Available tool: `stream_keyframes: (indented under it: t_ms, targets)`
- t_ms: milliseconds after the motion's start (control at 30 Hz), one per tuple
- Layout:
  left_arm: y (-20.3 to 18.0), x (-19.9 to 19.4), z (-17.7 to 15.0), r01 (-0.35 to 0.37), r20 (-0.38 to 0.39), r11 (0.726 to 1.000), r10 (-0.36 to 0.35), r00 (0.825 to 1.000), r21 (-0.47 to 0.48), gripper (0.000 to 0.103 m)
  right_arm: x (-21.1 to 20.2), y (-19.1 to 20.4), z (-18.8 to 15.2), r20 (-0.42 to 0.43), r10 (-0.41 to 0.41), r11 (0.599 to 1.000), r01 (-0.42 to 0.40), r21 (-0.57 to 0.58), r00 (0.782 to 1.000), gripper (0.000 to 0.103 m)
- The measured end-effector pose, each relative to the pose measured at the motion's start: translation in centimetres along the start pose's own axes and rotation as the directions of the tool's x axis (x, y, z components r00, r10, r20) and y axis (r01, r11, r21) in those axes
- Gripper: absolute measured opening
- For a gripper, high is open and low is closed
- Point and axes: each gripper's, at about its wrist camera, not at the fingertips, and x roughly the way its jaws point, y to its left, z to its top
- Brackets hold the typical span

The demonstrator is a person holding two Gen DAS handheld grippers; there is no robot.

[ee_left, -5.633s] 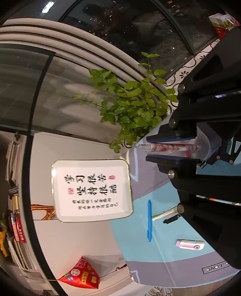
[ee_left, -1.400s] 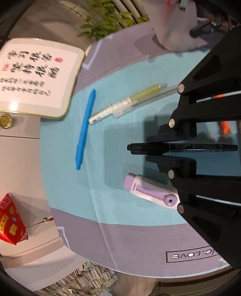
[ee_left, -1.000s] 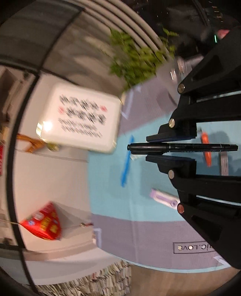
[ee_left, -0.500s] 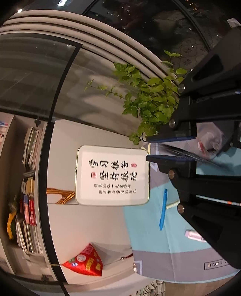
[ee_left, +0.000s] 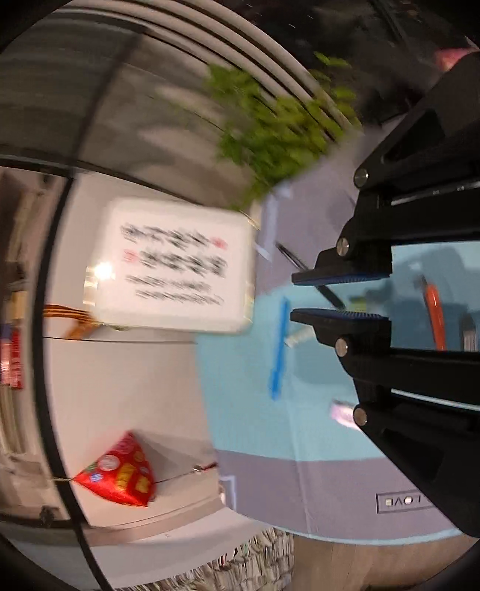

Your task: Organize stationery

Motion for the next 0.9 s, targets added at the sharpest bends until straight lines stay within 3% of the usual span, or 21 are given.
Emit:
stream_keyframes:
  t_ms: [67, 100, 233, 400, 600, 700, 767, 900]
  targets:
    - [0.1, 2.9, -0.9, -0.02, -0.088, 0.998, 0.026, 0.996, 0.063, 0.032, 0.0, 0.0, 0.0, 0.0, -0.001, 1.0, 0.001, -0.001, 1.0, 0.071]
    - [0.2, 4.0, -1.2, -0.027, -0.114, 0.996, 0.036, 0.993, 0.084, 0.036, 0.0, 0.0, 0.0, 0.0, -0.001, 1.0, 0.001, -0.001, 1.0, 0.071]
    - [-0.5, 7.4, -2.6, 0.002, -0.162, 0.984, 0.027, 0.986, 0.179, 0.038, 0.0, 0.1, -0.1, 0.0, -0.004, 1.0, 0.004, -0.003, 1.0, 0.071]
    - [-1.3, 9.6, -4.1, 0.043, -0.169, 0.964, 0.002, 0.986, 0.262, 0.038, 0.0, 0.1, -0.1, -0.001, -0.003, 1.0, 0.003, -0.001, 1.0, 0.071]
    - [-0.6, 11.3, -4.2, 0.084, -0.198, 0.965, -0.034, 0.98, 0.248, 0.038, 0.0, 0.1, -0.2, -0.001, -0.003, 1.0, 0.003, -0.002, 1.0, 0.071]
    - [-0.6, 11.2, -4.1, 0.101, -0.19, 0.964, -0.055, 0.98, 0.245, 0.032, 0.0, 0.2, -0.2, -0.002, -0.003, 1.0, 0.003, -0.001, 1.0, 0.071]
    - [-0.9, 11.0, -4.3, 0.089, -0.173, 0.957, -0.042, 0.984, 0.275, 0.006, 0.0, 0.1, -0.2, -0.002, -0.004, 1.0, 0.004, -0.001, 1.0, 0.071]
    - [-1.5, 10.6, -5.1, 0.133, -0.202, 0.947, -0.074, 0.977, 0.293, 0.004, 0.0, 0.1, -0.2, -0.003, -0.006, 1.0, 0.006, -0.002, 1.0, 0.071]
